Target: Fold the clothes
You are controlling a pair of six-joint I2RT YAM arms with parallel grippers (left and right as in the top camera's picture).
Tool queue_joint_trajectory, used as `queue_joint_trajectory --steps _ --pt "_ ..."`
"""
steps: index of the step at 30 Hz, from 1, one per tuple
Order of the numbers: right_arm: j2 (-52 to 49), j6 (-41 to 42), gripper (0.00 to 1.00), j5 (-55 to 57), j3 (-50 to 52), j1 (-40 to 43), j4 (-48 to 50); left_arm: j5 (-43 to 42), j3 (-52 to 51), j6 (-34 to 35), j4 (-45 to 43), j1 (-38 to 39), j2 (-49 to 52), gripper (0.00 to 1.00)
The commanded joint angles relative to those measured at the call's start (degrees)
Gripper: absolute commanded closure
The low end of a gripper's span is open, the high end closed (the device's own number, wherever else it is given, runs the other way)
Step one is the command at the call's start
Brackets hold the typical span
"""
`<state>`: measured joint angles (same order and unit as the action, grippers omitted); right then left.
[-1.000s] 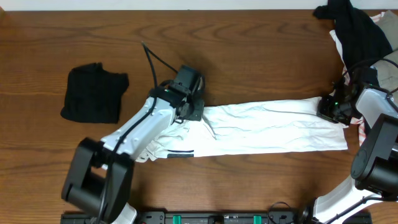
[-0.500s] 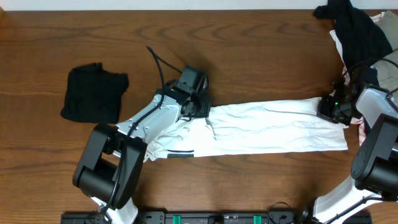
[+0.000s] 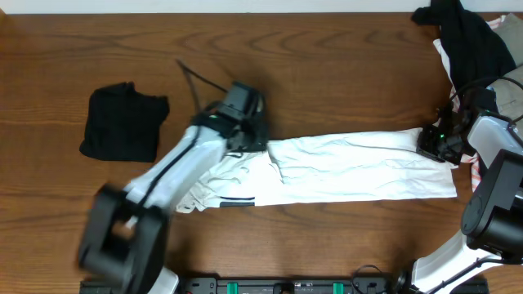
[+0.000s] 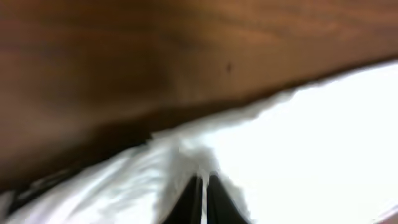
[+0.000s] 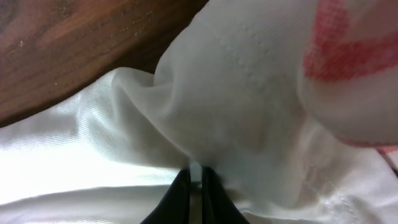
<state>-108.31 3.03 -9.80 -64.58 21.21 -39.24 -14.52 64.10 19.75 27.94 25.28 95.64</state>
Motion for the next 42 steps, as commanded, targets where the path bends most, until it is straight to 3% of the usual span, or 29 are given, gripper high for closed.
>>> queue_joint_trajectory --steps 1,5,10,21,29,37,42 --pt "-1.3 0.8 0.91 3.4 1.2 0.6 -0.8 5.1 1.6 0.3 5.1 -1.2 -10.3 0.94" --pt "-1.3 0.8 0.91 3.4 1.2 0.6 -0.8 5.5 0.7 2.9 9.0 -1.0 -13.6 0.94" --pt "-1.3 0.8 0.91 3.4 1.2 0.6 -0.8 2.8 -2.9 8.1 8.4 0.0 -10.0 0.94" --pt "-1.3 0.8 0.91 3.3 1.2 0.6 -0.9 -6.5 -4.7 9.8 -6.0 0.4 8.2 0.94" --pt "-1.3 0.8 0.92 3.3 1.2 0.6 -0.9 -6.5 -4.7 15.1 -15.4 0.3 17.2 0.94" --pt "-1.3 0.8 0.91 3.3 1.2 0.6 -0.9 -6.4 -3.1 10.4 -15.0 -2.4 15.7 0.94" --pt "-1.3 0.8 0.90 3.3 1.2 0.6 -1.0 -2.2 0.6 4.1 -6.2 -8.3 9.3 0.92"
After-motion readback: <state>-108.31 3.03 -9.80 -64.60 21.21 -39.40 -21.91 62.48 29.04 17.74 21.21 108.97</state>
